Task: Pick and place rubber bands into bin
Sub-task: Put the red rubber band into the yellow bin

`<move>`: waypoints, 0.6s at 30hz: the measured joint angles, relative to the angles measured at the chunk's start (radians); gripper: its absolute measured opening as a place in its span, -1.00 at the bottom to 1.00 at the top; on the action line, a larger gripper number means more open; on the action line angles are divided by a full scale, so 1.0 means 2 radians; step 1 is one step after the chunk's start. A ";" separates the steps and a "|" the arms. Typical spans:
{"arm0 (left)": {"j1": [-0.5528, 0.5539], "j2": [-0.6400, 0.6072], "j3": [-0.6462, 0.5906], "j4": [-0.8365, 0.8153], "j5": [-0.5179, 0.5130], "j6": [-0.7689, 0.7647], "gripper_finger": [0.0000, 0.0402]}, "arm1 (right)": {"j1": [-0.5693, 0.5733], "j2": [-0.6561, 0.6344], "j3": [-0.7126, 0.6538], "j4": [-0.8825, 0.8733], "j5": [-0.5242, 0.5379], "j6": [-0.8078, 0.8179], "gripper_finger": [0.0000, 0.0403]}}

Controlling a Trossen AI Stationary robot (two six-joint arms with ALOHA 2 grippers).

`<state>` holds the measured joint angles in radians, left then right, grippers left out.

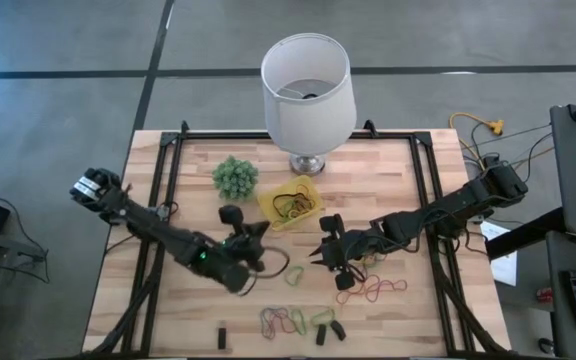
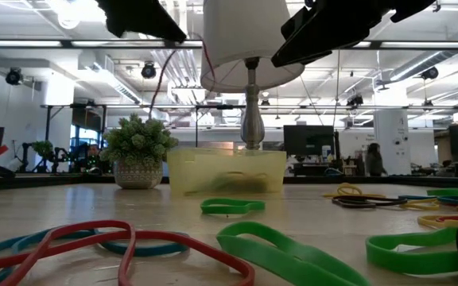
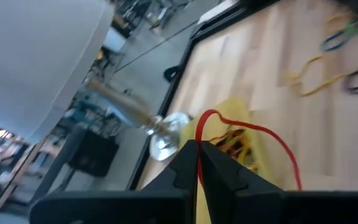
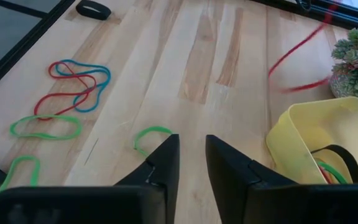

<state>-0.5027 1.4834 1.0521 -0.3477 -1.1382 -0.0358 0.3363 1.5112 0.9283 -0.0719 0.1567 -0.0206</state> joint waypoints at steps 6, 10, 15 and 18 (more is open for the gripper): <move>0.056 0.000 -0.001 0.018 0.017 0.038 -1.00 | 0.000 0.000 0.000 0.000 0.000 -0.001 -0.66; 0.090 0.000 -0.008 0.076 0.062 0.082 -1.00 | 0.000 0.000 0.000 0.000 0.000 -0.004 -0.66; 0.126 0.000 -0.015 0.132 0.113 0.117 -1.00 | 0.000 0.000 0.000 0.000 0.000 -0.004 -0.66; 0.143 0.002 -0.015 0.137 0.138 0.117 -1.00 | 0.000 0.000 -0.001 -0.001 0.000 -0.003 -0.66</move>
<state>-0.2172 1.4878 1.0222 -0.0739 -0.8619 0.1982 0.3363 1.5112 0.9271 -0.0731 0.1566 -0.0272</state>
